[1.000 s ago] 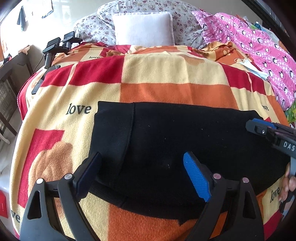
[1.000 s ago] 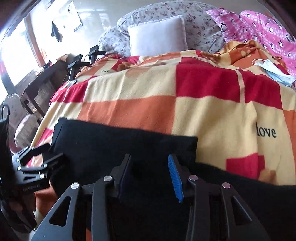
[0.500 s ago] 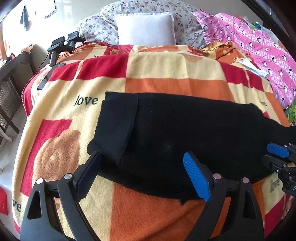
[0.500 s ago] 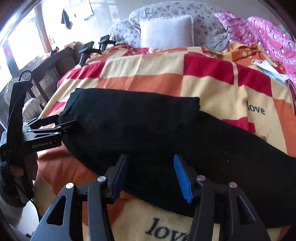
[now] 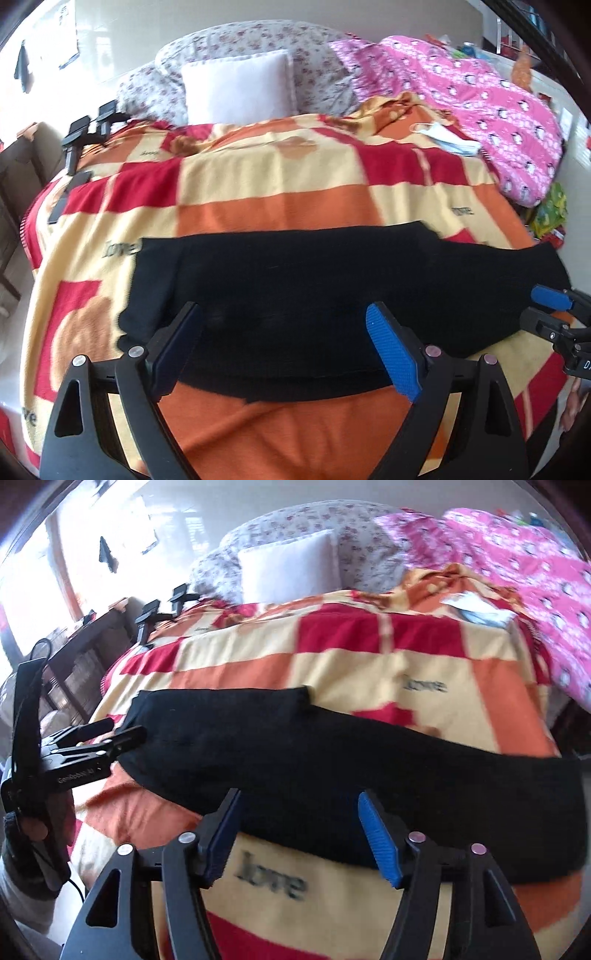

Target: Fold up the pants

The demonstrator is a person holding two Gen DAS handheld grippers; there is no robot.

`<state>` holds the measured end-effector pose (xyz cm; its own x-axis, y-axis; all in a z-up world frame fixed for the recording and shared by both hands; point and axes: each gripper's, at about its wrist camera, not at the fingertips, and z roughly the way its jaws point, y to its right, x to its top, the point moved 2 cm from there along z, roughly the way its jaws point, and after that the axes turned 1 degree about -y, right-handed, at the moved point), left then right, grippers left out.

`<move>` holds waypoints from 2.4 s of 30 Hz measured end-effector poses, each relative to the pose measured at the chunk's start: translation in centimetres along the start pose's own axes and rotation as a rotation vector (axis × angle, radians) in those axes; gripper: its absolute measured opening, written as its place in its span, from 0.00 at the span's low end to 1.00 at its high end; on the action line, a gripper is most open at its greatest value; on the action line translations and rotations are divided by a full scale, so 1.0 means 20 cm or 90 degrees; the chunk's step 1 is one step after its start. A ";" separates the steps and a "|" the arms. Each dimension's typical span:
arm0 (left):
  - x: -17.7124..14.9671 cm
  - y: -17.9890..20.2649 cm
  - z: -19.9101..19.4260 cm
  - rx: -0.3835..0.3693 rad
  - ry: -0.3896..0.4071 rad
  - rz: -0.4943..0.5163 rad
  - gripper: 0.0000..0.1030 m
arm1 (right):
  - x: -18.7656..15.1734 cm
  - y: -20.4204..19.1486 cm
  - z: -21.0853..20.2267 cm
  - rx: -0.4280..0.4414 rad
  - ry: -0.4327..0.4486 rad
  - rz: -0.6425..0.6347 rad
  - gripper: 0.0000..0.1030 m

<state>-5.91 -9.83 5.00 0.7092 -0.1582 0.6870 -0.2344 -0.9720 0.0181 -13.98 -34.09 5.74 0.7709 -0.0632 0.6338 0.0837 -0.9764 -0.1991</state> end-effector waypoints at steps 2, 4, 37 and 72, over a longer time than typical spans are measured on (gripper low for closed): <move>0.01 0.07 0.01 -0.025 -0.003 0.003 0.88 | -0.04 0.10 -0.05 -0.003 0.004 0.029 0.70; 0.03 0.16 0.03 -0.058 -0.011 0.006 0.88 | -0.08 0.20 -0.08 -0.017 0.007 0.062 0.70; 0.29 1.80 0.51 -0.348 -0.164 0.326 0.88 | -0.31 0.90 -0.22 0.009 0.115 0.251 0.72; 0.19 0.26 0.23 -0.163 -0.119 0.029 0.88 | 0.07 -0.07 0.03 0.223 0.028 0.029 0.65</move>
<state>-1.36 -16.20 4.37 0.7984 -0.2536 0.5462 -0.4122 -0.8914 0.1886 -12.63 -32.64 6.61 0.7510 -0.1208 0.6491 0.2676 -0.8430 -0.4666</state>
